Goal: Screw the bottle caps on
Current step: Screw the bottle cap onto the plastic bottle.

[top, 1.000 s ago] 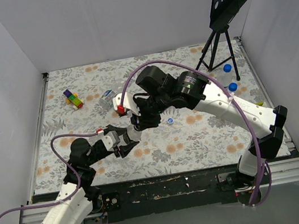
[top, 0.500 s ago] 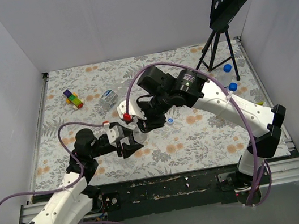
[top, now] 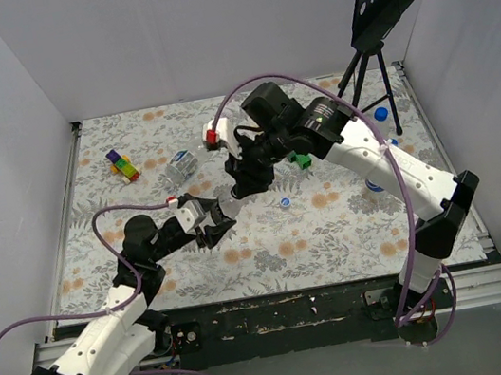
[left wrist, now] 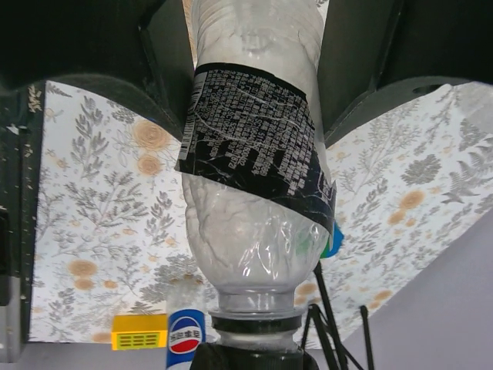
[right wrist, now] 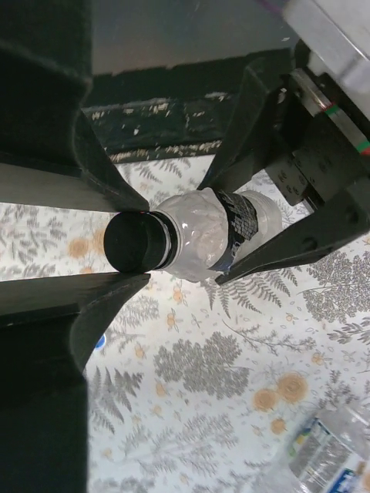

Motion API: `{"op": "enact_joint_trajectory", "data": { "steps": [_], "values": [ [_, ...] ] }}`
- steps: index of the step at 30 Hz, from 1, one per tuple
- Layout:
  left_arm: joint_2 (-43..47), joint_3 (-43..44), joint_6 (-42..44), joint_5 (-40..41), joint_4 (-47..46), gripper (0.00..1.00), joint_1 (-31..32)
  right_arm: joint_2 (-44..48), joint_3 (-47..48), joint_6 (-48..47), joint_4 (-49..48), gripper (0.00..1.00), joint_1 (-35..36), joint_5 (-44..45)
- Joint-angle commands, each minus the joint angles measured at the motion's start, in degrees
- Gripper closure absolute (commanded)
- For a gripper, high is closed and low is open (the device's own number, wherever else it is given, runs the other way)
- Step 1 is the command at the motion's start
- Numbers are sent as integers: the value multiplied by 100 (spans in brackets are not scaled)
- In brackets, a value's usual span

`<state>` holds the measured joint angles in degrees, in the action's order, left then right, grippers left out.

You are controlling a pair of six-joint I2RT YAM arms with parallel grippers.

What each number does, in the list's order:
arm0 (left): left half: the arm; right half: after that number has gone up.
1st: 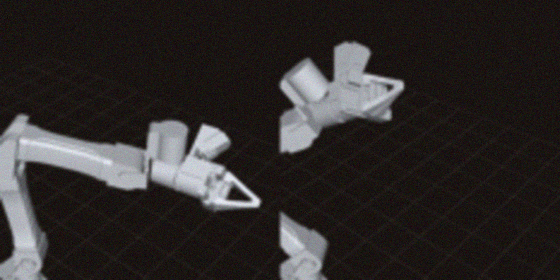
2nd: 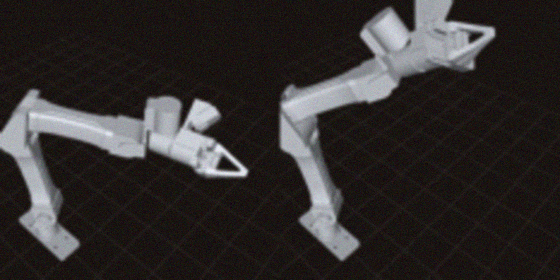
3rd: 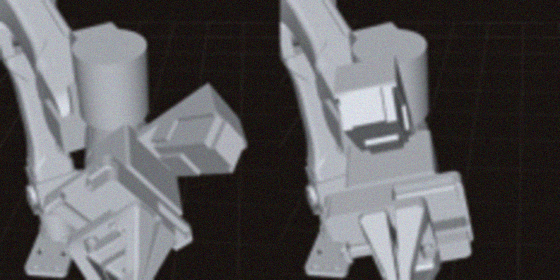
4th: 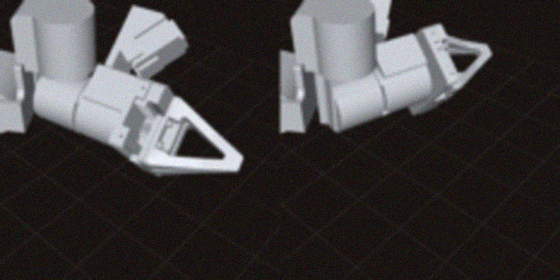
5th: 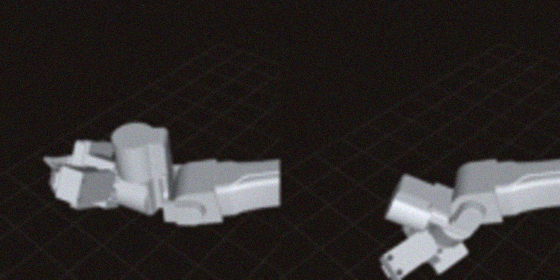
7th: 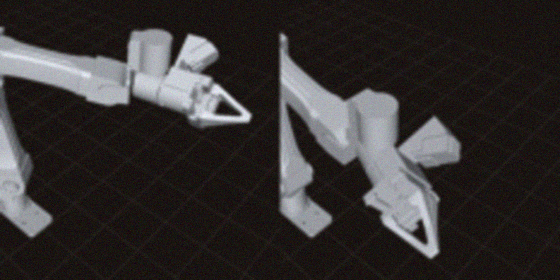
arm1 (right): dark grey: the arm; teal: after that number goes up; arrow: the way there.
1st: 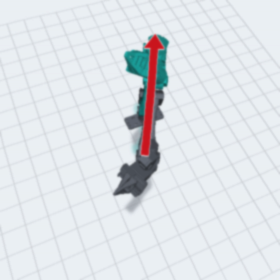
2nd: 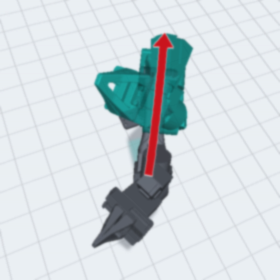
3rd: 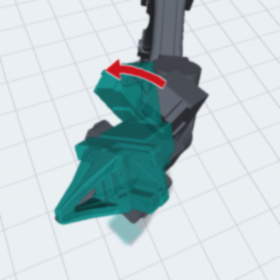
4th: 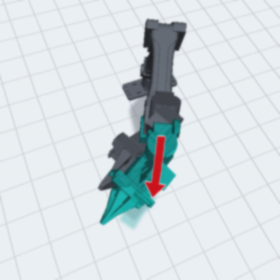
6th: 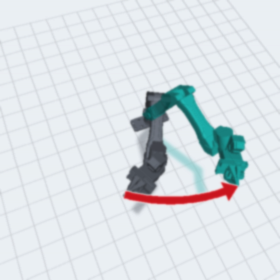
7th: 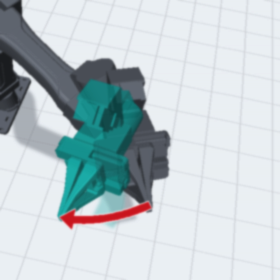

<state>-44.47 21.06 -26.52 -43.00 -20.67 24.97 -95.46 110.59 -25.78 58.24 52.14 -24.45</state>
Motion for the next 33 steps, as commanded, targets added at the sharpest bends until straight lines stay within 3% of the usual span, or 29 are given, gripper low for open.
{"op": "enact_joint_trajectory", "data": {
  "steps": [1,6,13,19,33],
  "values": [
    [281,135,463,581,-1432,69,227,-481,94,1819,222,82,-221,-33],
    [88,30,745,1205,-1816,69,570,-535,25,3270,109,82,-354,-394],
    [-106,-207,807,1795,-2301,71,878,-289,-547,4607,-357,81,-345,62],
    [-395,-330,710,1980,-2495,71,922,-280,-310,4828,-287,81,-310,677],
    [-782,-427,271,2252,-2592,73,922,-192,753,4609,-348,81,-406,1109]
  ]
}}
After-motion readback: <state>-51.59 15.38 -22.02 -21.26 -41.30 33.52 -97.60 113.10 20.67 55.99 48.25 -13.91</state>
